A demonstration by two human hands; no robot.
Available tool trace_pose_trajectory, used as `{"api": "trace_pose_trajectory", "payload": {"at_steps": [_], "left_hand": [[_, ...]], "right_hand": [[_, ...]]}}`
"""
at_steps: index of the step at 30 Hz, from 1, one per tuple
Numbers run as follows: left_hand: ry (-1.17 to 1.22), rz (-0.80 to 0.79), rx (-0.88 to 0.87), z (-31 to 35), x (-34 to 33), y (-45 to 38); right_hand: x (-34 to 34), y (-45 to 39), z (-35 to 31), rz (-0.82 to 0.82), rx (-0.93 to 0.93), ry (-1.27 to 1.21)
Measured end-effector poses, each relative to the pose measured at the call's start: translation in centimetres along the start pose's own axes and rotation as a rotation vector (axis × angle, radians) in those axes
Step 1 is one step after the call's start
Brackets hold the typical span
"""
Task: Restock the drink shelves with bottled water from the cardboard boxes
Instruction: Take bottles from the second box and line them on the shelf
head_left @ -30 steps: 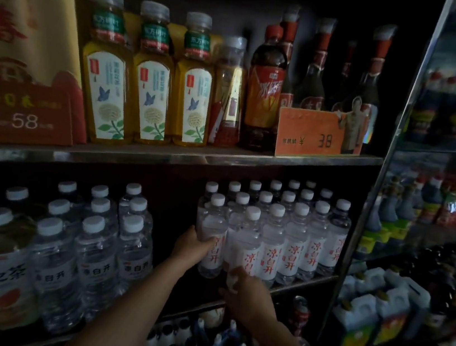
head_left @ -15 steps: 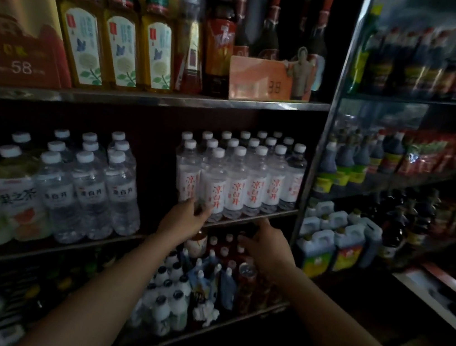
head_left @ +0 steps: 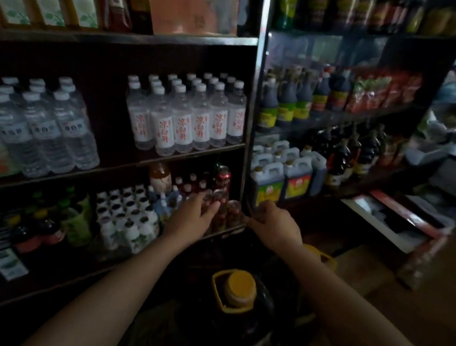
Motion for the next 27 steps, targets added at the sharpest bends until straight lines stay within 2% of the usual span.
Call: {"api": "trace_pose_trajectory", "payload": {"at_steps": [4, 9, 13, 17, 20, 24, 27], "left_hand": [[0.06, -0.019, -0.031, 2.7, -4.5, 1.5], [0.149, -0.133, -0.025, 4.7, -11.7, 5.5], [0.113, -0.23, 0.026, 4.8, -18.2, 10.9], [0.177, -0.327, 0.04, 3.9, -25.1, 15.7], [0.141, -0.387, 0.038, 2.6, -30.3, 18.3], [0.12, -0.505, 0.026, 0.1, -38.8, 21.6], [0.099, -0.57, 0.04, -2.4, -46.1, 24.0]], "right_hand": [[0.7, 3.2, 6.1, 0.022, -0.112, -0.009], [-0.7, 7.9, 13.9, 0.034, -0.288, -0.017], [-3.7, 11.8, 19.4, -0.053, -0.361, -0.072], [-6.2, 15.1, 26.0, -0.108, -0.477, -0.195], [-8.5, 16.9, 31.7, -0.136, -0.536, -0.227], [-13.5, 19.0, 40.2, -0.148, -0.612, -0.156], [-19.2, 20.2, 46.9, -0.214, -0.664, -0.113]]}}
Point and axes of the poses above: each hand's wrist, its own y-axis away from the middle knuckle, its own x-axis out of the back of the hand, z = x × y, the point moved 4 cm from there along -y, towards the middle knuckle, and after that the axes turned 15 degrees about -x, right-handed, at the moved point
